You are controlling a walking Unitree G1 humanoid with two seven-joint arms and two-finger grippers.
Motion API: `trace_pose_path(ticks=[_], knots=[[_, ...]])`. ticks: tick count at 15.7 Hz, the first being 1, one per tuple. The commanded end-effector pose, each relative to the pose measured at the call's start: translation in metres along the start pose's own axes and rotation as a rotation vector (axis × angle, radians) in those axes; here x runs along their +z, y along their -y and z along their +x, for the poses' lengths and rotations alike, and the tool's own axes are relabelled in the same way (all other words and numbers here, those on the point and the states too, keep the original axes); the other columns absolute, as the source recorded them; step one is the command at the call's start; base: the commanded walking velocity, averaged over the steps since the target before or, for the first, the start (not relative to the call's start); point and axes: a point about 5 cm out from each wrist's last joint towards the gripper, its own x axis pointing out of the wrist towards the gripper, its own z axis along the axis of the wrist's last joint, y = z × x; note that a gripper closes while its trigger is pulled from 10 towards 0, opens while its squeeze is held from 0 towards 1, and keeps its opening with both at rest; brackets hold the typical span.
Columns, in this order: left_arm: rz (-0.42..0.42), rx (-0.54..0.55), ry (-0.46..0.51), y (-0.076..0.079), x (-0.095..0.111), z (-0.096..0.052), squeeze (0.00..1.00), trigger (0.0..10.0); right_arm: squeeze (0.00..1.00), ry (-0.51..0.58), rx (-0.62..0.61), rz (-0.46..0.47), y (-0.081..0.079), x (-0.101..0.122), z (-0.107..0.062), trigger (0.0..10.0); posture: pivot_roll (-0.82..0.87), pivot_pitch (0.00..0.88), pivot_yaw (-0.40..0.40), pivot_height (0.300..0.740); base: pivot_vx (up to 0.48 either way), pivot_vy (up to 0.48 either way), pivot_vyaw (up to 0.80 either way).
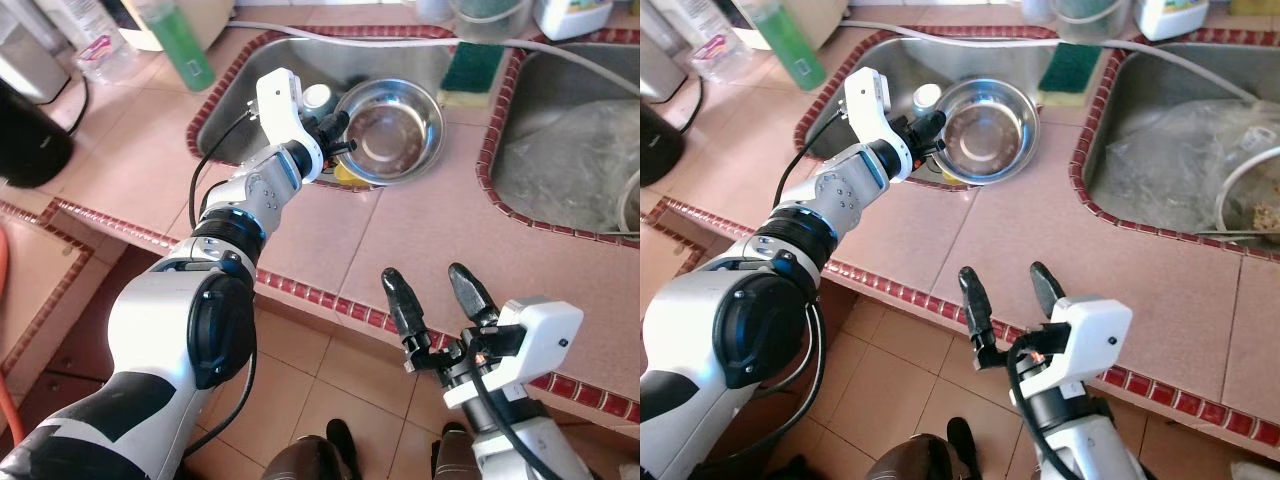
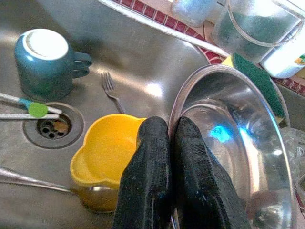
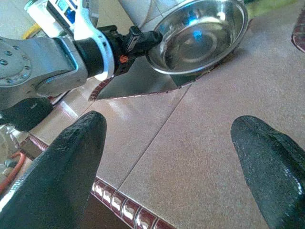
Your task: Kitchen organization
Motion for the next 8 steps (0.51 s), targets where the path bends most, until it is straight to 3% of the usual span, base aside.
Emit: trace_pose_path(ticks=[1, 8], knots=[[-0.001, 0.052, 0.003, -0.006, 0.001, -0.001, 0.0, 10.0, 0.0, 0.005, 0.001, 0.02, -0.007, 0.003, -0.003, 10.0, -0.33, 0.389, 0.337, 0.74, 0.0, 0.0, 0.0], [-0.004, 0.171, 0.063, -0.028, 0.014, -0.01, 0.0, 10.0, 0.0, 0.007, -0.01, 0.029, -0.008, 0.004, -0.004, 10.0, -0.31, 0.403, 0.327, 0.74, 0.0, 0.0, 0.0]])
